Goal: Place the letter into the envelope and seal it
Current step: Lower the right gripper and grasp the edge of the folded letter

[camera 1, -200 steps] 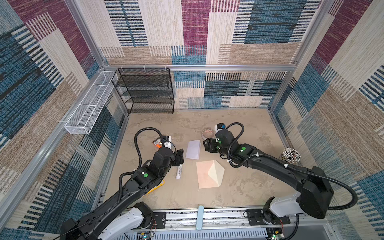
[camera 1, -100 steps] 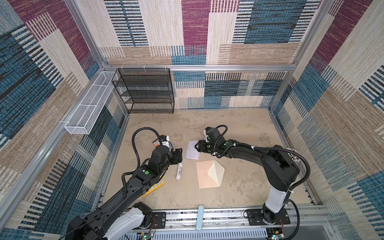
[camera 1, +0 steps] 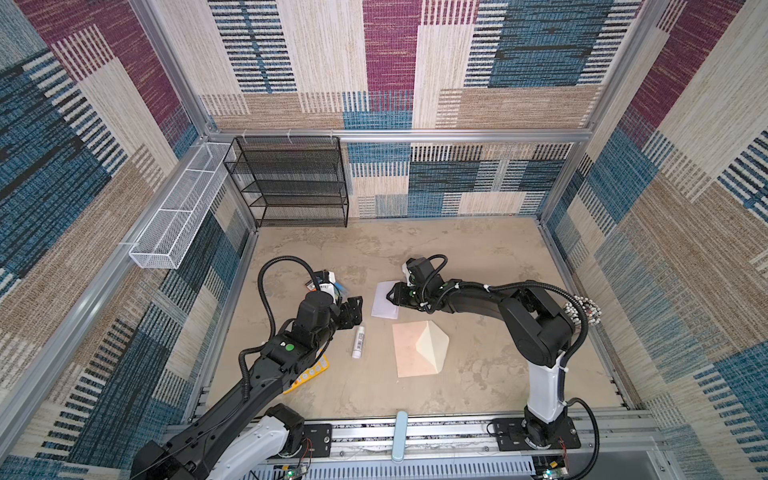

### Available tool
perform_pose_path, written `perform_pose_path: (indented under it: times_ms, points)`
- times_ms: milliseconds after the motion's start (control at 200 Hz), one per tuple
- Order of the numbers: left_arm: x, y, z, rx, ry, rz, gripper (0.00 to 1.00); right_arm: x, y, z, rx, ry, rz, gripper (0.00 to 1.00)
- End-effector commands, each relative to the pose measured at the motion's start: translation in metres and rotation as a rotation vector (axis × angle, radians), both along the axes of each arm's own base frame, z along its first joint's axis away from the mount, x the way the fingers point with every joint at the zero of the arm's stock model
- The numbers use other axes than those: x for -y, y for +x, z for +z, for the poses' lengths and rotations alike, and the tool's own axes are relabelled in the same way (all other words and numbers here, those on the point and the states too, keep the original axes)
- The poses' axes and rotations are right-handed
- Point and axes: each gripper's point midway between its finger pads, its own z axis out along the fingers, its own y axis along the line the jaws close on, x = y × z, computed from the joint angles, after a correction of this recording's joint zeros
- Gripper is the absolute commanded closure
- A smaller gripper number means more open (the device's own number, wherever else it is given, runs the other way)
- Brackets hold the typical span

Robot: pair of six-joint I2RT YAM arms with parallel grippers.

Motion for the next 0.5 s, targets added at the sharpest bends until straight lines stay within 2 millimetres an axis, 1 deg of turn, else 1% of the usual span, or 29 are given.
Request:
perform_pose_path:
  times_ms: [0,120,316,396,496]
  points:
    - [0.003,0.000,0.006,0.005,-0.025,-0.009,0.18,-0.011,0.003,0.010,0.013,0.067,0.013,0.57]
    - [0.000,-0.001,0.008,0.010,-0.026,-0.001,0.18,-0.013,0.003,0.014,0.018,0.076,0.018,0.65]
    - [0.000,-0.004,0.013,0.008,-0.043,0.000,0.18,-0.015,0.001,0.017,0.020,0.096,0.028,0.82]
    - [0.000,-0.005,0.015,0.007,-0.045,0.001,0.18,-0.014,0.000,0.016,0.020,0.099,0.026,0.86]
    - [0.000,-0.006,0.018,0.007,-0.048,-0.001,0.18,-0.015,-0.001,0.019,0.022,0.112,0.033,0.89]
